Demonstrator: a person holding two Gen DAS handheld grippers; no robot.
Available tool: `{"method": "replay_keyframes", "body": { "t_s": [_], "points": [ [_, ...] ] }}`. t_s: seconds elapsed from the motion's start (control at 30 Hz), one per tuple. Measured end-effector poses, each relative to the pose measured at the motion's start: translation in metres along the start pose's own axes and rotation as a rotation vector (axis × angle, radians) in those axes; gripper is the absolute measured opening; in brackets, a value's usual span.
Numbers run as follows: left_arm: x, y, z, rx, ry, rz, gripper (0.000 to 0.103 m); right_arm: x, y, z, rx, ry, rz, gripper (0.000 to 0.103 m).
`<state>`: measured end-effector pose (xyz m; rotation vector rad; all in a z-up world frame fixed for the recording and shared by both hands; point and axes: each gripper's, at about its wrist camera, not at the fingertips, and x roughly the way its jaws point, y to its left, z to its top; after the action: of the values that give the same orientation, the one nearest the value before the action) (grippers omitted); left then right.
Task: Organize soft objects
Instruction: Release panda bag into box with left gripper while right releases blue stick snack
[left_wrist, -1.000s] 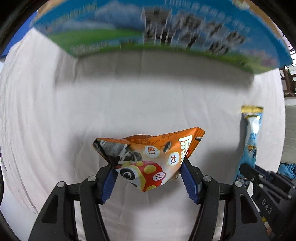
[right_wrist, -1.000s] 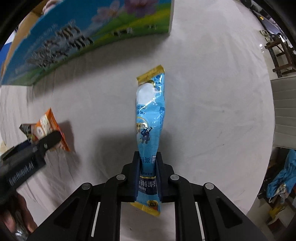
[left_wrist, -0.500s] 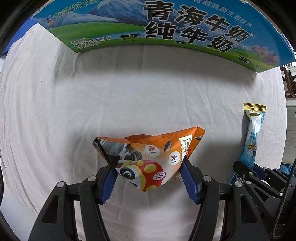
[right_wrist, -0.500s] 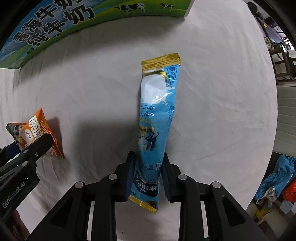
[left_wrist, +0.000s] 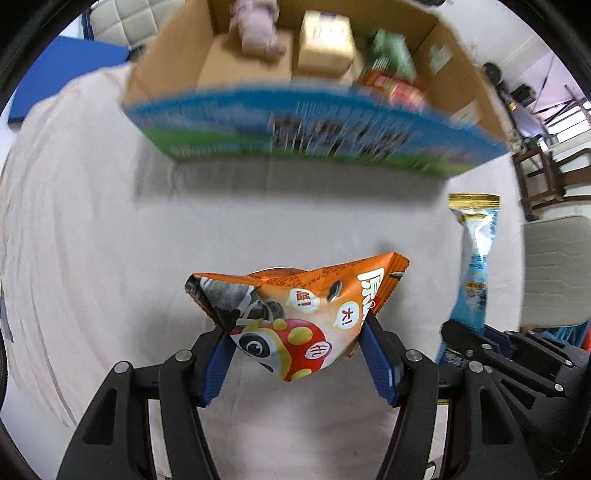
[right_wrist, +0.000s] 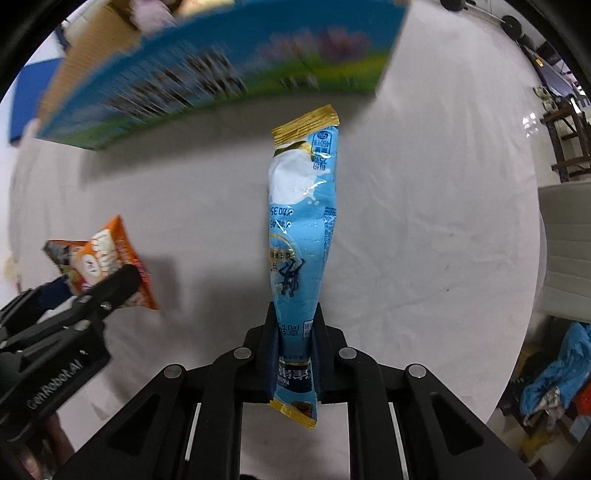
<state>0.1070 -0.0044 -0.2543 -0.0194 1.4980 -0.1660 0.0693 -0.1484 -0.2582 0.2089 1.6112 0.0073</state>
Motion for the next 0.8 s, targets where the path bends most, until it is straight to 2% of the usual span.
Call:
{"method": "replay_keyframes", "body": {
  "t_s": [0.27,0.4,0.43,0.63,0.8],
  "points": [
    [-0.093,0.002,0.028,0.019,-0.167,-0.039,0.061,-0.103,0.019,0.015,-0.051,-0.154,0.074,0.015],
    [-0.125,0.001,0.049,0.031,-0.244,-0.032,0.061,-0.139,0.028,0.027,-0.074,-0.231,0.101,0.015],
    [-0.131,0.002,0.054,0.032,-0.26,-0.03,0.061,-0.14,0.032,0.039,-0.076,-0.244,0.104,0.015],
    [-0.151,0.01,0.098,0.036,-0.332,0.015,0.061,-0.167,0.049,0.079,-0.072,-0.302,0.123,0.015],
    [-0.137,0.025,0.136,-0.002,-0.319,0.008,0.061,-0.163,0.051,0.128,-0.039,-0.306,0.136,0.015]
  ]
}}
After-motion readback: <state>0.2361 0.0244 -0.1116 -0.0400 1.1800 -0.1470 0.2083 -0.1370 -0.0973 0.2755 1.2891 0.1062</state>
